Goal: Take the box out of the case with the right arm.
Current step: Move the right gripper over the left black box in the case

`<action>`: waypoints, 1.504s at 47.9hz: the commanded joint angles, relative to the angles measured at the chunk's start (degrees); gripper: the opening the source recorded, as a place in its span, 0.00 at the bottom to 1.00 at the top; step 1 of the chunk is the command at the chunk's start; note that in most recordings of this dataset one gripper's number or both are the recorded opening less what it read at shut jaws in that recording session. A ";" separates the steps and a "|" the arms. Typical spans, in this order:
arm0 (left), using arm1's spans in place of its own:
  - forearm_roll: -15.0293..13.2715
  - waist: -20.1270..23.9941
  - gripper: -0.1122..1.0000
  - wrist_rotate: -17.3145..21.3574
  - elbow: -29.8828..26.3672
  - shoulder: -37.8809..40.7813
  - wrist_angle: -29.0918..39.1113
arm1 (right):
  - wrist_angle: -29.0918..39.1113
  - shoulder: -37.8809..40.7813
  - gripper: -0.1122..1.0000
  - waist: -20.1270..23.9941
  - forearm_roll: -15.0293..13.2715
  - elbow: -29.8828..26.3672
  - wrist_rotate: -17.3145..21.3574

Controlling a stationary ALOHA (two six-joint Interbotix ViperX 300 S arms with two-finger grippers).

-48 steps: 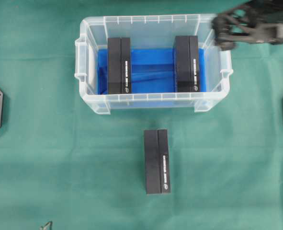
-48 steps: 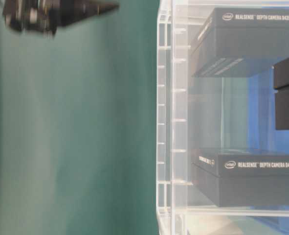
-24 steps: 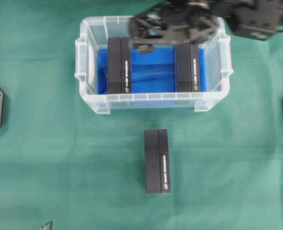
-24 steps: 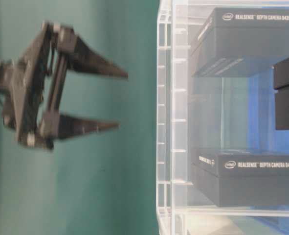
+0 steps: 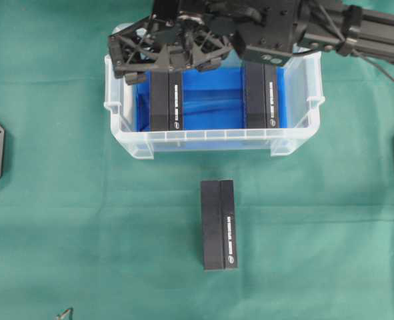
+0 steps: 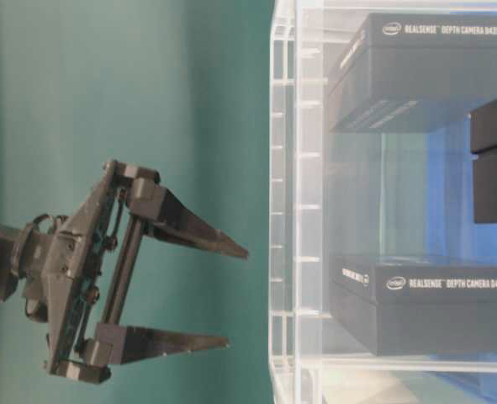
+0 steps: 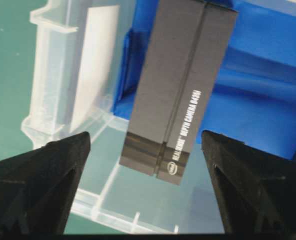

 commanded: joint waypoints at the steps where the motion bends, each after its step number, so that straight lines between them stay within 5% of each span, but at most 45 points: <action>1: 0.09 0.09 0.12 0.09 -1.67 0.18 -0.18 | 0.00 -1.32 0.90 0.09 0.18 -1.67 -0.18; 72: 0.09 0.09 0.12 0.09 -1.67 0.26 -0.18 | 1.05 -1.32 0.95 0.44 -0.44 -1.58 0.18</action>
